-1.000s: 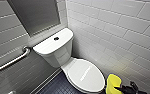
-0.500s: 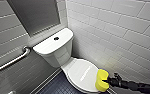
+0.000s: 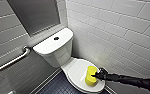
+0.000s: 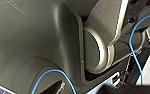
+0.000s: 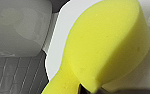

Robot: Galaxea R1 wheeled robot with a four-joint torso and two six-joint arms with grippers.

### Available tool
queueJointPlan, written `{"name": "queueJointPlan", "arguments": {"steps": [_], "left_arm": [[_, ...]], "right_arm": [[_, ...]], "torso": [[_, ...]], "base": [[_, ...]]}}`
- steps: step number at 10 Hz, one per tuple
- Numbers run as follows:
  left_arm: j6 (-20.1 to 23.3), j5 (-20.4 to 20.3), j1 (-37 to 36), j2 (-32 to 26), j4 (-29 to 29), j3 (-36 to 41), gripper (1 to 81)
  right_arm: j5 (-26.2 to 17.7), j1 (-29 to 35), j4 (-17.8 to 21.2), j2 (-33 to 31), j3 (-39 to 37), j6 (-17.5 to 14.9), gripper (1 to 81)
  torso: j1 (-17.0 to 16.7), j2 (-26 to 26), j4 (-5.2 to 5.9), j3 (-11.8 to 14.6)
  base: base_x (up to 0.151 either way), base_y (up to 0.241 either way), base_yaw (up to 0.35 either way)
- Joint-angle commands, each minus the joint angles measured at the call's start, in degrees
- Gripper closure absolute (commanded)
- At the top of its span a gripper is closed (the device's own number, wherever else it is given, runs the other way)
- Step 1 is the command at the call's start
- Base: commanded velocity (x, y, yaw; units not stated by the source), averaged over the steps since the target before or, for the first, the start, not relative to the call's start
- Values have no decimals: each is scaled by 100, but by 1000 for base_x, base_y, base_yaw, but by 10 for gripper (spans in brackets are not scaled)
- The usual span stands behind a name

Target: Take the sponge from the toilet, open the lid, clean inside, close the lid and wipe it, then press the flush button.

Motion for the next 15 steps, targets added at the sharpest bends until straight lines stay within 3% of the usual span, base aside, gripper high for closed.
{"name": "queueJointPlan", "arguments": {"steps": [1,5,8,9,12,15], "left_arm": [[-19,419,140,-18,-53,21,10],[-19,472,167,-36,-228,21,10],[-19,472,194,-53,-237,21,10],[-19,472,194,-36,-237,21,10],[-10,472,194,-18,-220,30,10],[-10,472,201,-18,-220,21,10]], "right_arm": [[-403,1126,-145,551,-785,-14,811],[-202,1188,-365,1252,-2063,-75,811],[35,794,-392,1493,-2640,-84,811],[151,670,-312,1229,-2378,-23,811],[677,319,-303,-272,-331,117,811],[1109,-147,-303,-917,112,276,811]], "torso": [[0,0,0,0],[0,2,0,-2],[0,2,0,-2],[0,2,0,-2],[0,2,0,-2],[0,2,0,-2]], "base": [[0,0,0],[0,0,0],[0,0,0],[0,0,0],[0,0,0],[0,0,0]]}}
